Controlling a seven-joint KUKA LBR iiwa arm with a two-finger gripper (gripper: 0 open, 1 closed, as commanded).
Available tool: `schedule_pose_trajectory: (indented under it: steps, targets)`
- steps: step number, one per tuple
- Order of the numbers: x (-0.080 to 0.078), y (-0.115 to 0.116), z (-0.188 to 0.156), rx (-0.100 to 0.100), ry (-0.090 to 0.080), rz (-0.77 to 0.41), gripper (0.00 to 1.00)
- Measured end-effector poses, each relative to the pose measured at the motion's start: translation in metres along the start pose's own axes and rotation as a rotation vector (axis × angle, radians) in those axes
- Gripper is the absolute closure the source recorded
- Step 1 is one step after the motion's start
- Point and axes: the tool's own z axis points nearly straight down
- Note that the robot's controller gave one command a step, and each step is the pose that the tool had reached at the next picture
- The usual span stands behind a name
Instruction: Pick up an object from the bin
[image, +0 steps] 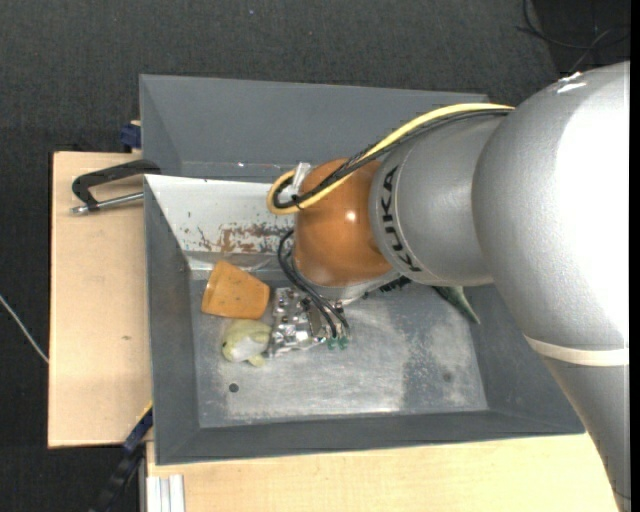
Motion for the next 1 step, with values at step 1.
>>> schedule_pose_trajectory:
  steps: [1]
  targets:
    - [-0.0348,-0.0366,-0.1860,0.002,-0.014,-0.341,1.00]
